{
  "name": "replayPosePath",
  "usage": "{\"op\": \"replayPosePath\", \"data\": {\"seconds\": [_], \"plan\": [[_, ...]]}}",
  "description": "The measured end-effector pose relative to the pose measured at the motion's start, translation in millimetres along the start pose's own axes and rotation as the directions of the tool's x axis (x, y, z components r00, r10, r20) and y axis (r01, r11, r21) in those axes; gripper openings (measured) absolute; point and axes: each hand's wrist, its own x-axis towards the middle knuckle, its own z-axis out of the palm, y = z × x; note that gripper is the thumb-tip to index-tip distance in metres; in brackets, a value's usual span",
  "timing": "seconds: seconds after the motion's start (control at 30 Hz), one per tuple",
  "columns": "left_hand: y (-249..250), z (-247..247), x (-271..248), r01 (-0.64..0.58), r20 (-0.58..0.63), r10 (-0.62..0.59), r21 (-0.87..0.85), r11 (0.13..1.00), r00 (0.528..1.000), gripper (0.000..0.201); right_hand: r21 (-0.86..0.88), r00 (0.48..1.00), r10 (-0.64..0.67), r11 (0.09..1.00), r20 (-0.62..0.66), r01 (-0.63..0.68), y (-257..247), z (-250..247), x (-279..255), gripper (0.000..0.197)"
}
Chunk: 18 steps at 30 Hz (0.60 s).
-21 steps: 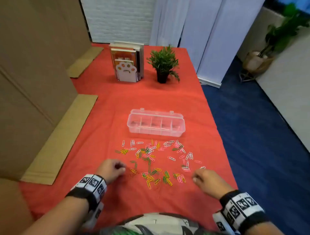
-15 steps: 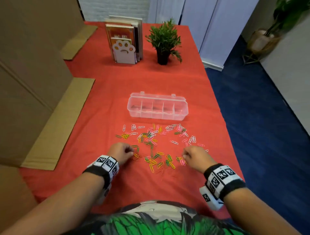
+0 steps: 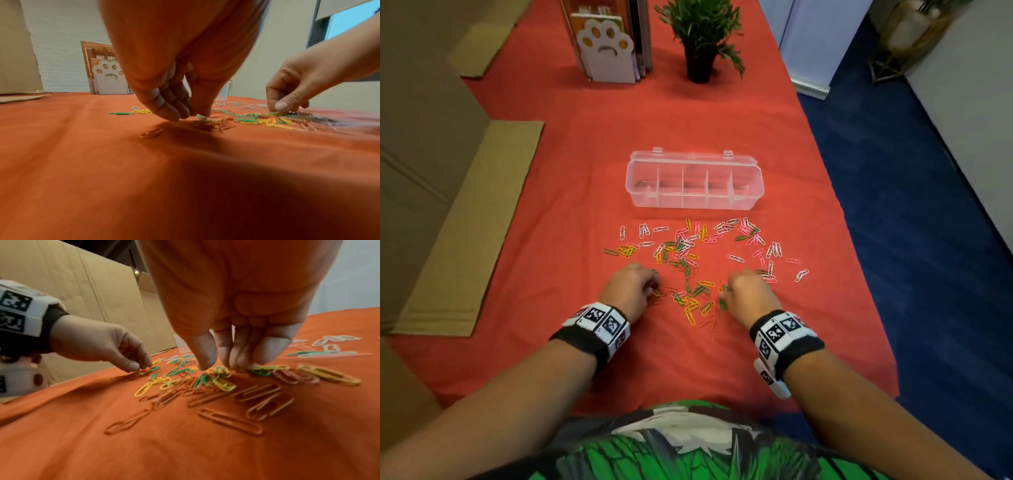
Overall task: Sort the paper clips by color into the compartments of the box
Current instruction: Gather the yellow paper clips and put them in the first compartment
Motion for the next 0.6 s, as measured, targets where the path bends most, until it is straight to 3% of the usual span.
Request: {"op": "replayPosePath", "data": {"seconds": [0.13,0.3,0.5,0.6], "plan": [[-3.9,-1.5,-2.2,-0.018,0.035,0.016,0.031,0.999,0.999,0.025,-0.032,0.999,-0.021,0.999,-0.039,0.020,-8.6,5.8,7.6,0.026],[-6.1,-0.7,3.1,-0.015,0.018,0.014,0.030,0.999,1.000,0.022,0.143,1.000,-0.004,0.990,0.027,0.000,-4.8,-1.7,24.5,0.015],[-10.3,-0.1,7.4,0.090,-0.145,-0.094,-0.032,0.995,0.985,0.024,0.413,0.995,0.088,0.906,0.039,-0.097,5.8,-15.1,30.7,0.020],[-10.6,3.0,7.3,0.055,-0.240,-0.058,-0.018,0.998,0.969,0.028,0.589,0.986,0.134,0.791,0.094,-0.164,10.3,-14.0,31.9,0.031]]}}
